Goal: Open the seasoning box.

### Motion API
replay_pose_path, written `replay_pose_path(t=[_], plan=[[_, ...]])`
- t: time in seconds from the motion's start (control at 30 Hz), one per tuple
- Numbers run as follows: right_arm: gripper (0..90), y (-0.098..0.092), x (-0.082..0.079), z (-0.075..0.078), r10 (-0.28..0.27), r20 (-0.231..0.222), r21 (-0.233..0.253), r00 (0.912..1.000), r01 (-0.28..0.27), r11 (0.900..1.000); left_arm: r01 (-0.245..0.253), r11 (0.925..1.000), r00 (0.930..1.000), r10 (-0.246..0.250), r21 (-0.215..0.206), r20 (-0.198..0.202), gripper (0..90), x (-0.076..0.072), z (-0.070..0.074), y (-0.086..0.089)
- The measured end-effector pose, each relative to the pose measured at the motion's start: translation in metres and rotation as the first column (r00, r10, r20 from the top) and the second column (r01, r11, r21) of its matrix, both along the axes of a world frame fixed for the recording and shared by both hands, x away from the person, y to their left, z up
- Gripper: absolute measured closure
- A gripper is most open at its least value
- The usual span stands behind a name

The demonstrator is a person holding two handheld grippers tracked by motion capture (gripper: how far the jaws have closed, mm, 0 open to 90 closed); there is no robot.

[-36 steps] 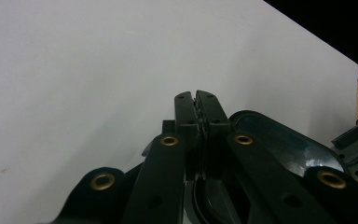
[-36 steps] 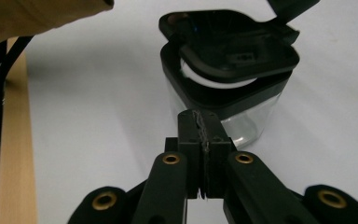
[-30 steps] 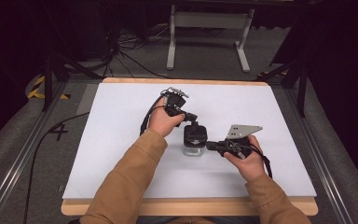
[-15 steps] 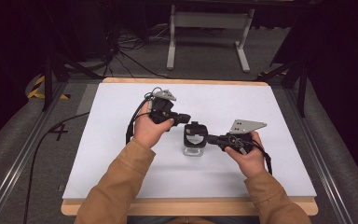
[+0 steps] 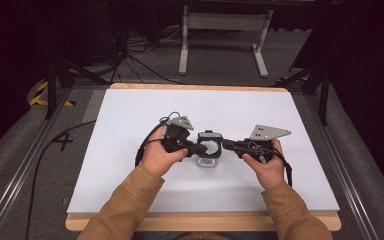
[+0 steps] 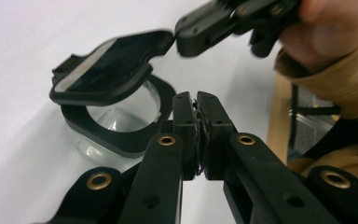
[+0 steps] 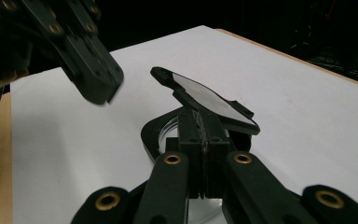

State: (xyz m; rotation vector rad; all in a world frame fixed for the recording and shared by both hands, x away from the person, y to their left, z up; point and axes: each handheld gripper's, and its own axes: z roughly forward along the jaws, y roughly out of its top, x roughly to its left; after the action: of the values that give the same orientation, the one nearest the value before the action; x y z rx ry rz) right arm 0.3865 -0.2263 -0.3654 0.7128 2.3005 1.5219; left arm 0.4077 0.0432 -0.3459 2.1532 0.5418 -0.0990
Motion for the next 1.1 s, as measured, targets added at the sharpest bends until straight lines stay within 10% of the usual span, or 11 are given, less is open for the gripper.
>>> replay_pose_path(t=[1.1], plan=[[90.0,0.015,-0.003,-0.025,0.019,-0.048,-0.069,0.9987,-0.022,0.997,-0.155,0.9839,0.9853,0.160,-0.089,0.058,83.0,0.053,0.013,-0.005]])
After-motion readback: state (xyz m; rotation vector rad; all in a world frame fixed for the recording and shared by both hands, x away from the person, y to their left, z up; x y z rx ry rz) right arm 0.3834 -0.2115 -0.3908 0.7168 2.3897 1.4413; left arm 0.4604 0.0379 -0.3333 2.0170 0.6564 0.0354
